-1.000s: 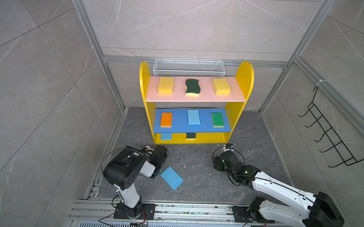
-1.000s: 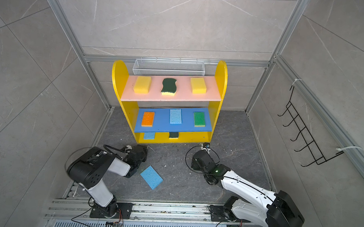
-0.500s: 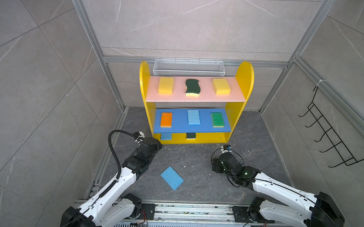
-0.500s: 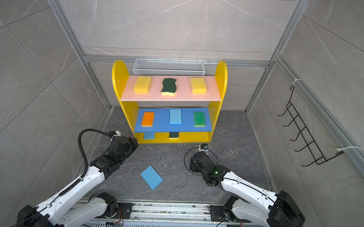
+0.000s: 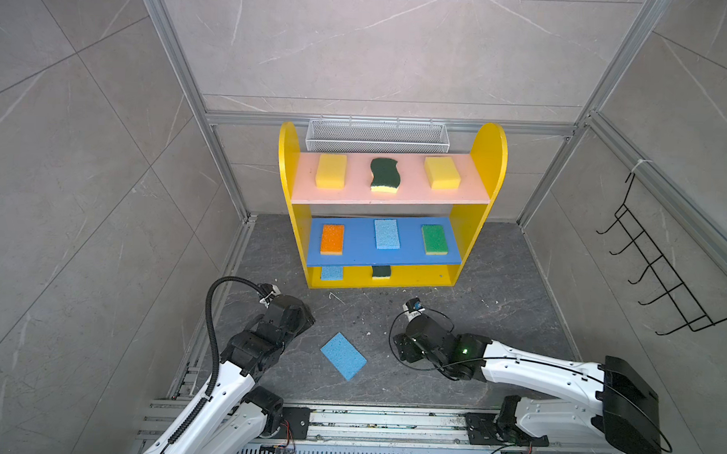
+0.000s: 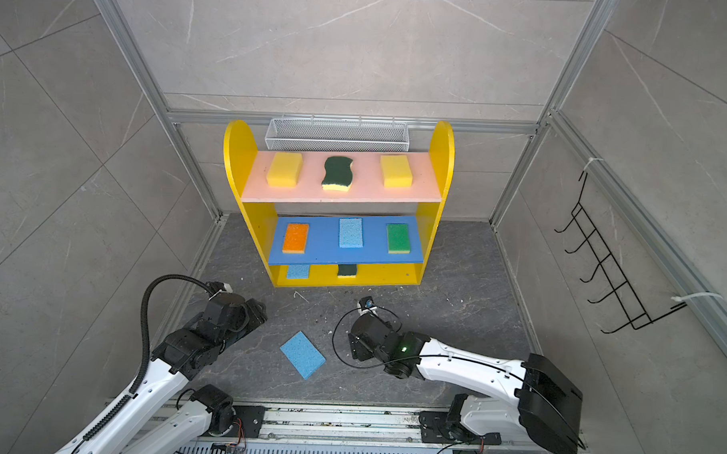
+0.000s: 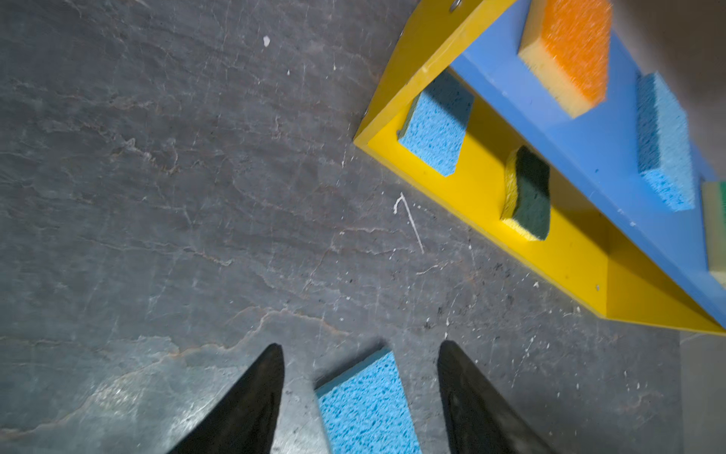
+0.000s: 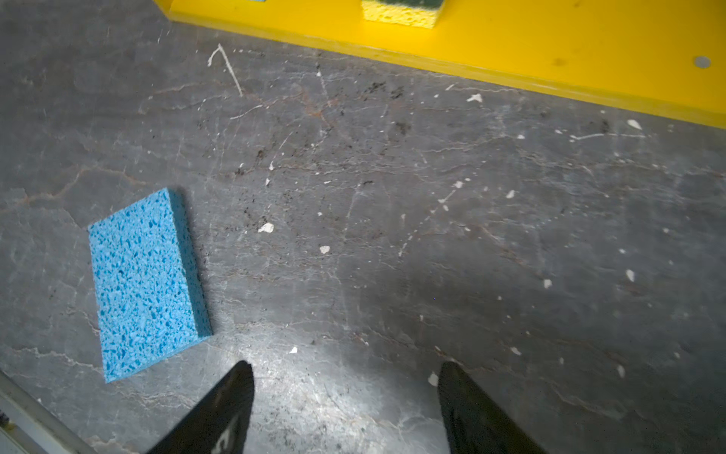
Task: Place and organize the cleaning sponges onto the shelf
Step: 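Swing the left arm back while the right gripper moves over the flat light-blue sponge, then lower the right gripper onto the flat light-blue sponge and close on it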
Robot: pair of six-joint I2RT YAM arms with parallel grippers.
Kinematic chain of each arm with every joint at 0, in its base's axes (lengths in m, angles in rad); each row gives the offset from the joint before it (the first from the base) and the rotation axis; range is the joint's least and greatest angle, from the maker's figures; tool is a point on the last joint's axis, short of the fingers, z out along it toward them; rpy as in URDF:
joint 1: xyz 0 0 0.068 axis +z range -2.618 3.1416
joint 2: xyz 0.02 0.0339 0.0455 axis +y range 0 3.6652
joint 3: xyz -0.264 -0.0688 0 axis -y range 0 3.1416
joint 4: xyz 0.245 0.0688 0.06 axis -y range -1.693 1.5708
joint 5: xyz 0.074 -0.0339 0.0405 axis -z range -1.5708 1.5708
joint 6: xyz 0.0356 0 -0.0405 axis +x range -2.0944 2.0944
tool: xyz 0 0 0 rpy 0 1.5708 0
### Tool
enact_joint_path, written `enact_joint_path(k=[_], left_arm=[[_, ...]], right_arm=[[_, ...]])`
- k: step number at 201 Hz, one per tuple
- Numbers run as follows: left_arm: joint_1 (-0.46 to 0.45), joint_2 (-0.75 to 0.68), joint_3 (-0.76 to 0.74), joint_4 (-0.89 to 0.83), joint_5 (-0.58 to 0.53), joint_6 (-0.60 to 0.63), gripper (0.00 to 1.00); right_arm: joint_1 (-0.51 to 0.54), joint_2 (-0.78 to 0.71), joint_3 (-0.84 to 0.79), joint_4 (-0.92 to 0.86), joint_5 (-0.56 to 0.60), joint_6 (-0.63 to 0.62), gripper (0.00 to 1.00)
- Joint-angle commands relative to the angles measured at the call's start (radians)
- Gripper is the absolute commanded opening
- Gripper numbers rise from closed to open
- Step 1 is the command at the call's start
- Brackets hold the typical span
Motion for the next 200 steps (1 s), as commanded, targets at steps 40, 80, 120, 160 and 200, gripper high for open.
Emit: enact_joint_path(k=[40,80,120,160,200], left_arm=[[-0.002,-0.102,-0.024,-0.091,0.038,0.044,0.67],[-0.002,-0.166,-0.035,-0.124,0.032,0.031,0.68],[-0.002,-0.193,-0.038,-0.143,0.032,0.012,0.68],[-0.002,-0.206,-0.038,-0.151,0.026,0.002,0.69],[-0.002,-0.225,-0.042,-0.154,0.031,-0.007,0.69]], right_arm=[[0.136,0.15,0.078,0.113,-0.032,-0.144,0.8],[0.208,0.206,0.086,0.181,-0.068,-0.178,0.84],[0.247,0.282,0.119,0.196,-0.066,-0.193,0.85],[0.293,0.35,0.158,0.199,-0.053,-0.231,0.86],[0.313,0.376,0.182,0.181,-0.029,-0.242,0.88]])
